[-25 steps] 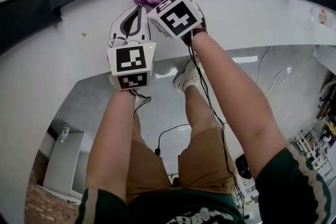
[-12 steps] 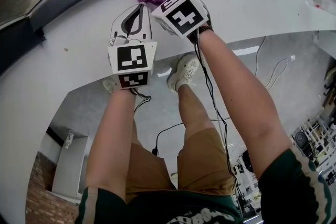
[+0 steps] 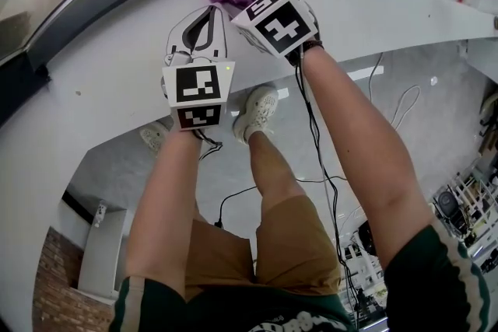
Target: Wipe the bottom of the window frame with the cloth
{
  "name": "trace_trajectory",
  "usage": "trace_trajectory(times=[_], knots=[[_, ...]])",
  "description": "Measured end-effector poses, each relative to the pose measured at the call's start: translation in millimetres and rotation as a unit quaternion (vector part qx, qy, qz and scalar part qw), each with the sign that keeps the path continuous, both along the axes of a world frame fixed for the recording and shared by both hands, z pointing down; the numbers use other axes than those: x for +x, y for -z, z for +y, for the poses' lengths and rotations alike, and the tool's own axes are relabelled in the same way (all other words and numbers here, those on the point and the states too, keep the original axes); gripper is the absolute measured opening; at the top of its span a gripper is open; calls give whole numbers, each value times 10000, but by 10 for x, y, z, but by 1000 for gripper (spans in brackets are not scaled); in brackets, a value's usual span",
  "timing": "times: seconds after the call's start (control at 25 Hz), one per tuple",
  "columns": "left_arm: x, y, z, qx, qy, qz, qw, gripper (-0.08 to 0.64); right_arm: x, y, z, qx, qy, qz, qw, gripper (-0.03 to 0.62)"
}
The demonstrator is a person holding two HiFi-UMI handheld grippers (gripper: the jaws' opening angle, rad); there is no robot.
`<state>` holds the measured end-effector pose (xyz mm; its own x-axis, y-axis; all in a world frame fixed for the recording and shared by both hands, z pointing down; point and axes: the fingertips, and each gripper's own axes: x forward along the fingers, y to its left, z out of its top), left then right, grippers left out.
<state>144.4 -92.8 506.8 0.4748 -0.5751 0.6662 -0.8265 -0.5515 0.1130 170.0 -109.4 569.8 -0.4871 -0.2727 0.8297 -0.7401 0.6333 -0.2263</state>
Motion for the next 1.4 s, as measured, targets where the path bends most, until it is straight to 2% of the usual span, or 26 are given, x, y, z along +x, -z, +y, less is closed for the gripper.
trace_trajectory(times=[0.76, 1.12, 1.4], knots=[[1100, 124, -43, 95, -702, 108, 9974, 8, 1314, 195, -60, 178, -354, 408, 9984, 161], [1559, 159, 7, 142, -955, 184, 9952, 8, 2086, 191, -55, 283, -927, 826, 9919, 163], [1799, 214, 12, 180, -1053, 268, 9939, 8, 2464, 205, -74, 469, -1326, 1183, 9830, 164]])
